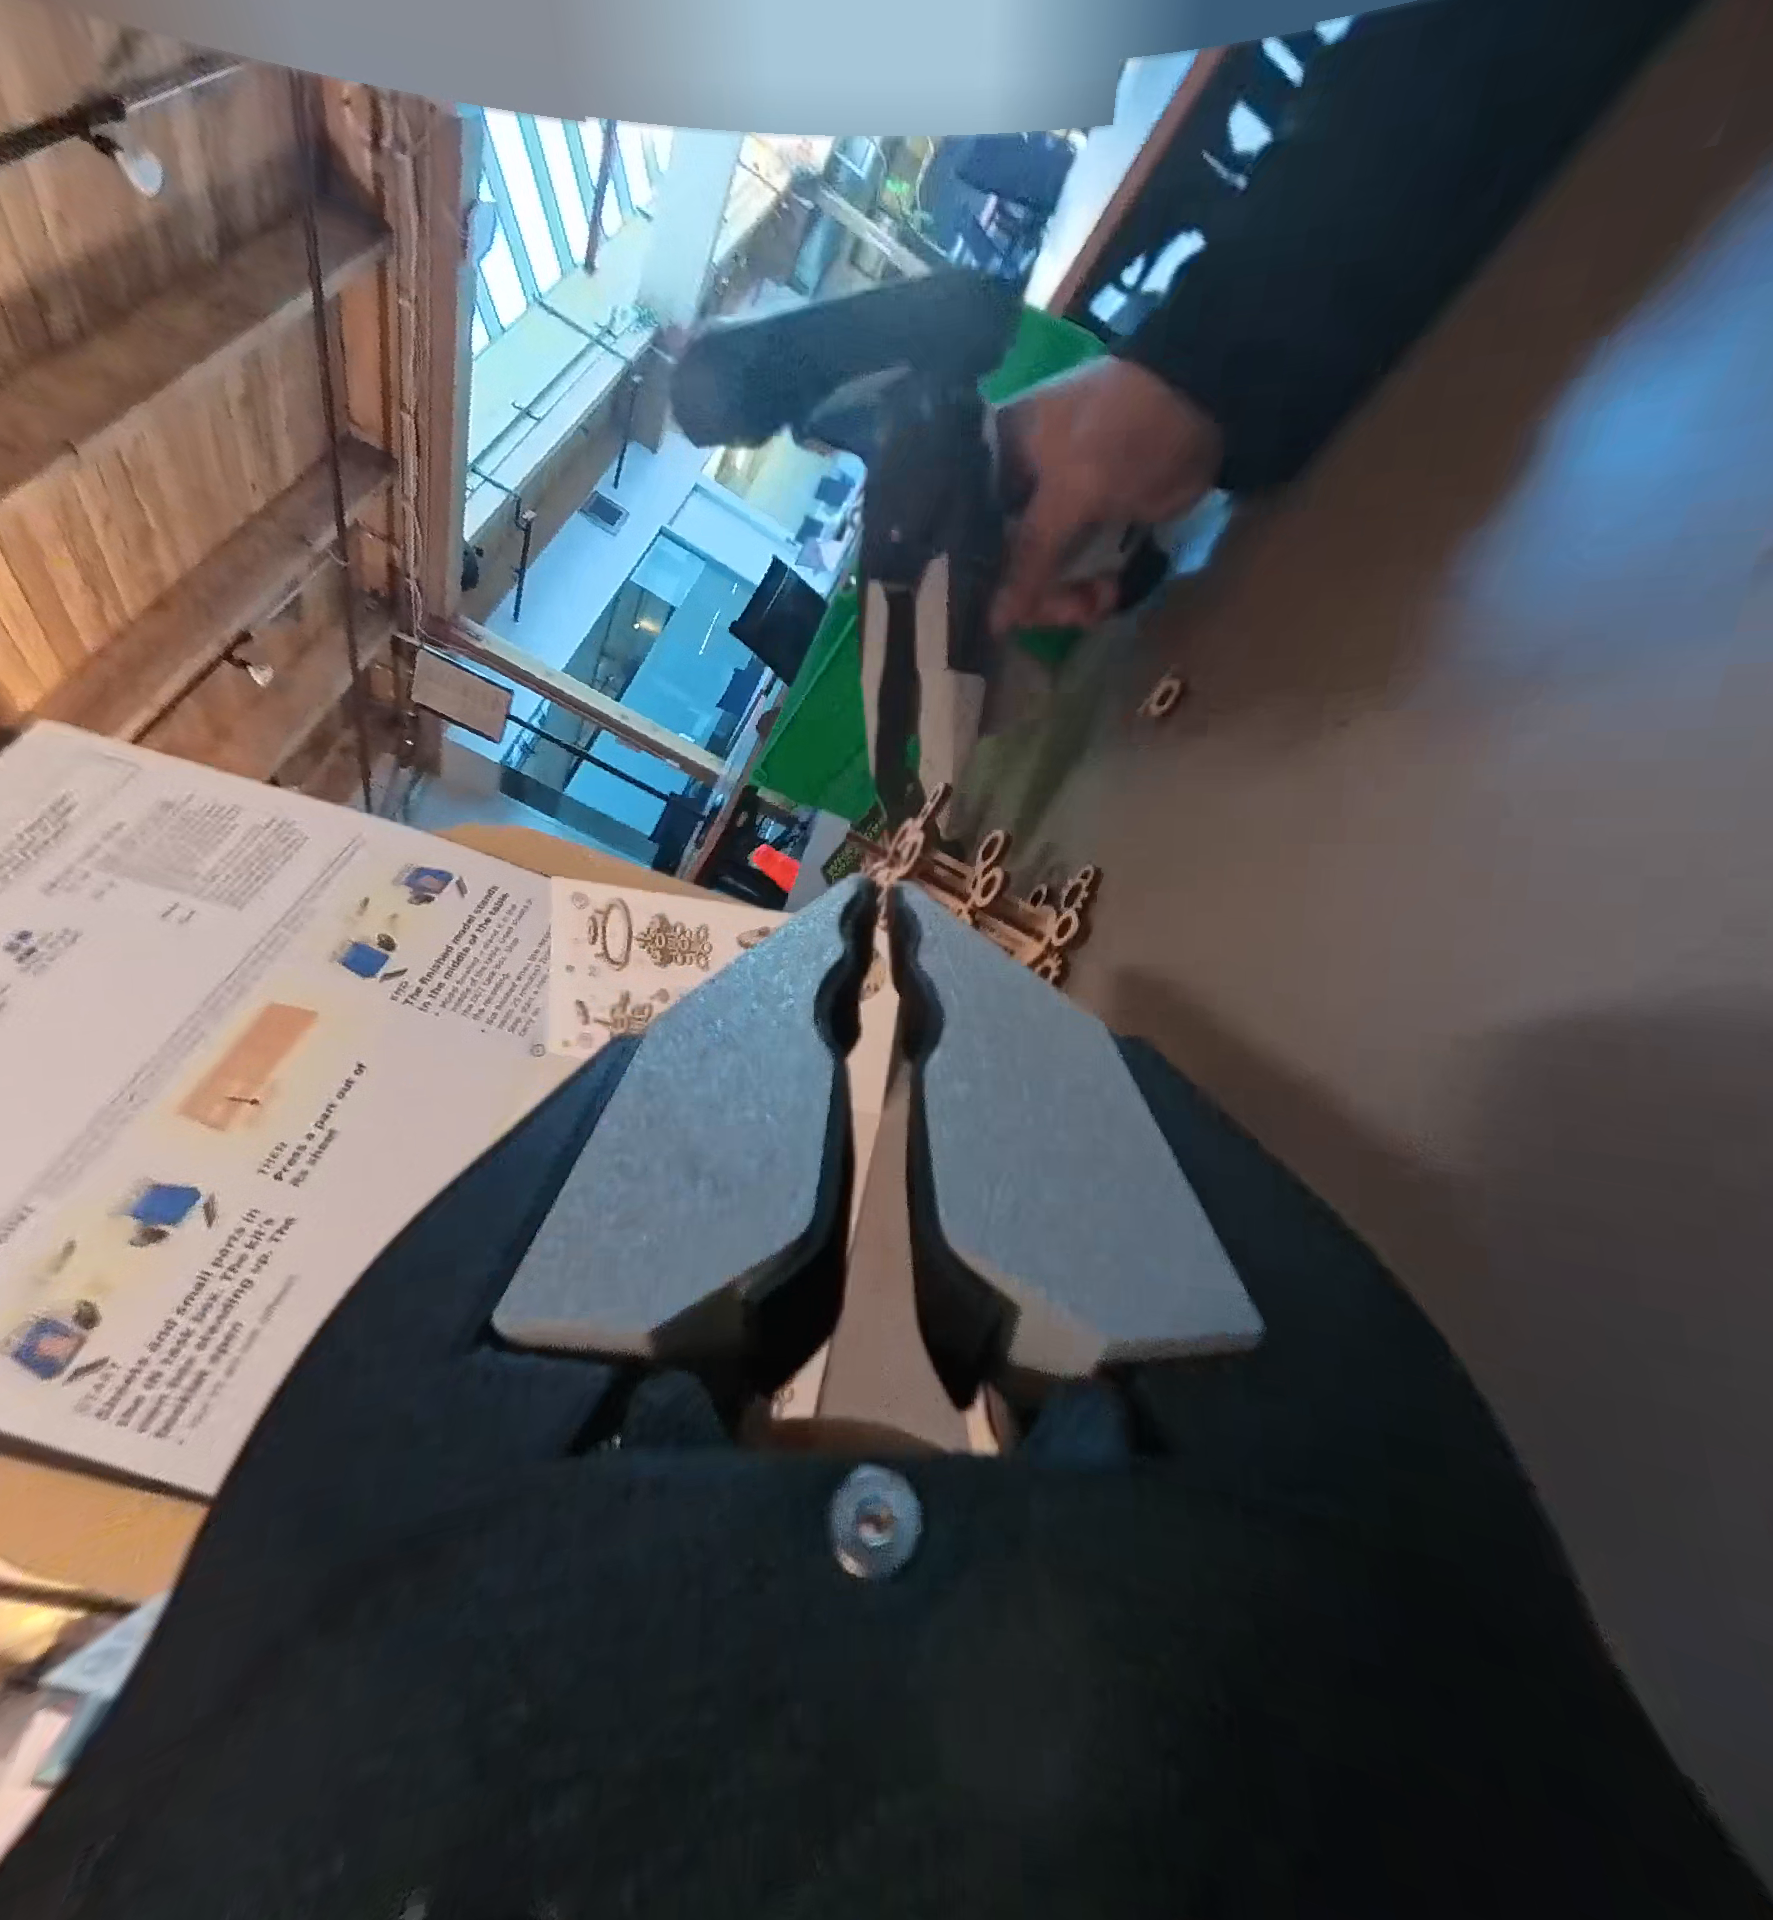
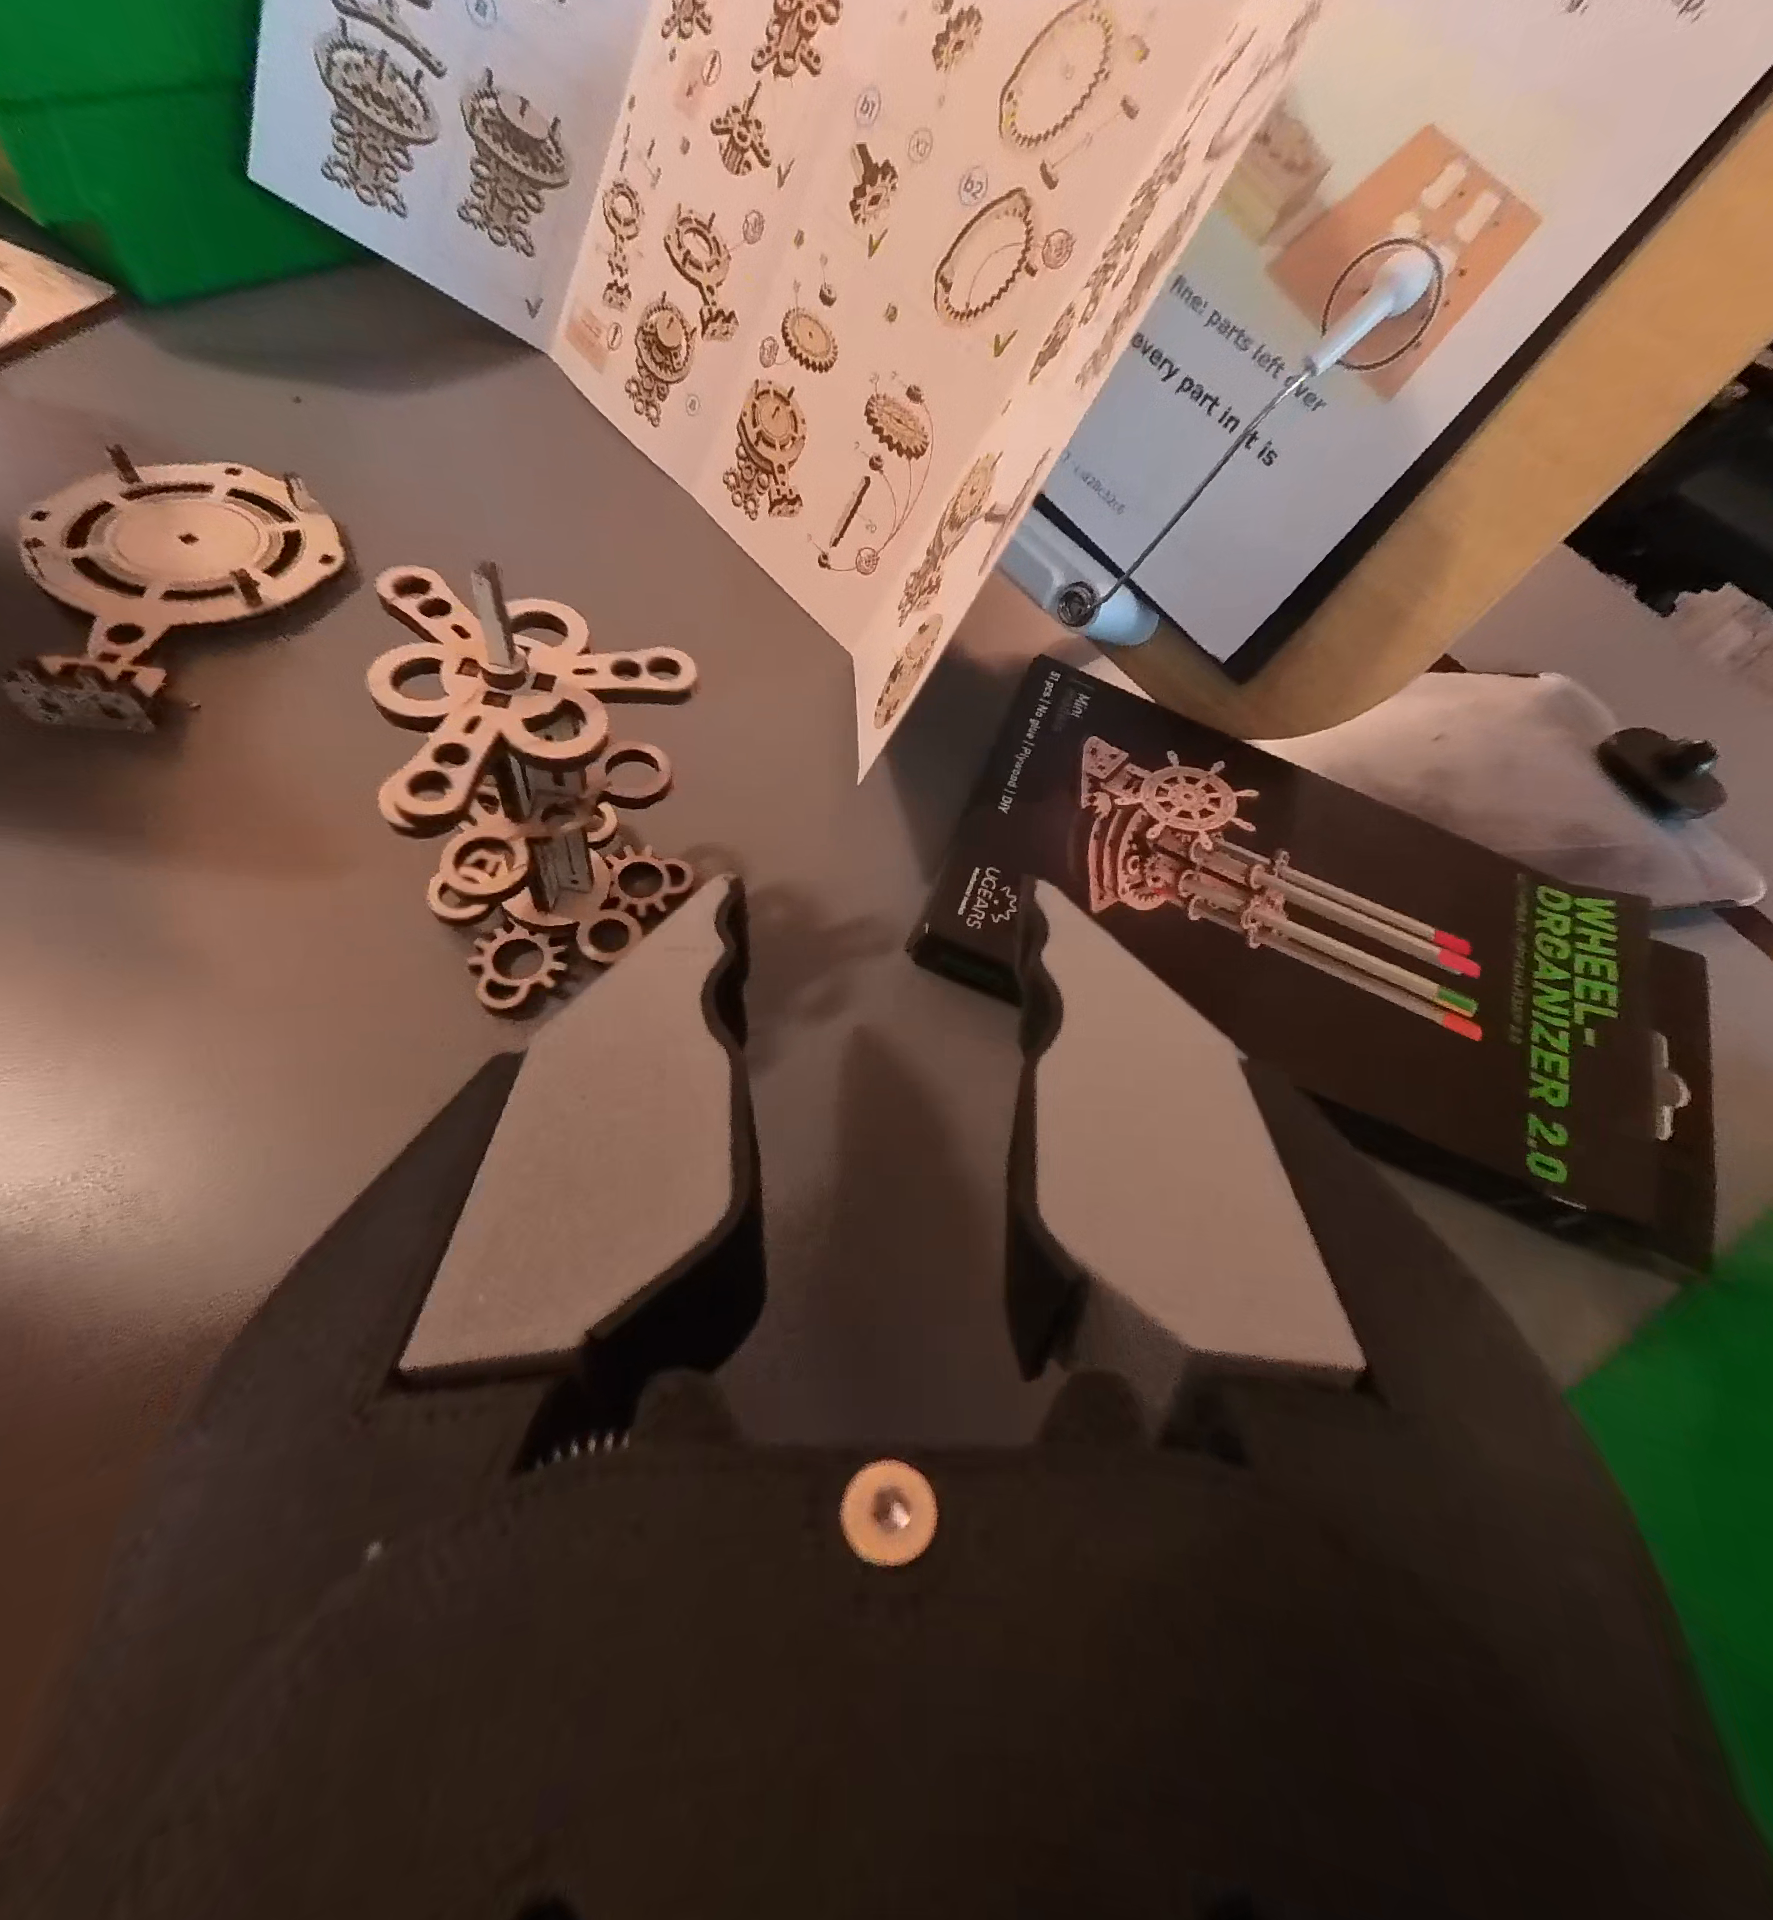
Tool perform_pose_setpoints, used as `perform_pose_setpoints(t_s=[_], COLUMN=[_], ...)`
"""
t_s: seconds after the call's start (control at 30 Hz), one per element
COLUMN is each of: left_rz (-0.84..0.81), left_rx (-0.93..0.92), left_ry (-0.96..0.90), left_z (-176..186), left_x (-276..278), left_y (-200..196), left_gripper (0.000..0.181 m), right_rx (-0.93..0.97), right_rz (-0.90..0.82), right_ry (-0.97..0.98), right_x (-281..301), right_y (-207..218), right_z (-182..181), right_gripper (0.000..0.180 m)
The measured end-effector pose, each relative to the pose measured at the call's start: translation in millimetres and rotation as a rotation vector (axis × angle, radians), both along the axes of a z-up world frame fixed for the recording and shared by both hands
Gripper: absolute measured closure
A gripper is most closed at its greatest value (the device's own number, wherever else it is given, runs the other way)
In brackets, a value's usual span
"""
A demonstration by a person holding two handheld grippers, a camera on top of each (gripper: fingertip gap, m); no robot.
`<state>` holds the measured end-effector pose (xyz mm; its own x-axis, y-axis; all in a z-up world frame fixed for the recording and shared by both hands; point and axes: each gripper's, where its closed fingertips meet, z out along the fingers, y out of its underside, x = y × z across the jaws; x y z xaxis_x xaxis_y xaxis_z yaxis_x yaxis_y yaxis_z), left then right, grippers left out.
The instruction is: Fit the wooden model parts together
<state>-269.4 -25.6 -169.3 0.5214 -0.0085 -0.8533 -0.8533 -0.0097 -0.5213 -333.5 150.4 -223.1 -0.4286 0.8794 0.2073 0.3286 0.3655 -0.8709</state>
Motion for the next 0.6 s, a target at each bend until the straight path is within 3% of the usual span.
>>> perform_pose_setpoints(t_s=[0.6], left_rz=[-0.023], left_rx=[-0.017], left_ry=[0.004], left_z=[-6], left_x=[-5], left_y=[-5], left_gripper=[0.181], right_rx=[-0.172], right_rz=[0.018], right_ry=[0.007], right_x=[1], right_y=[6], right_z=[10], right_gripper=[0.137])
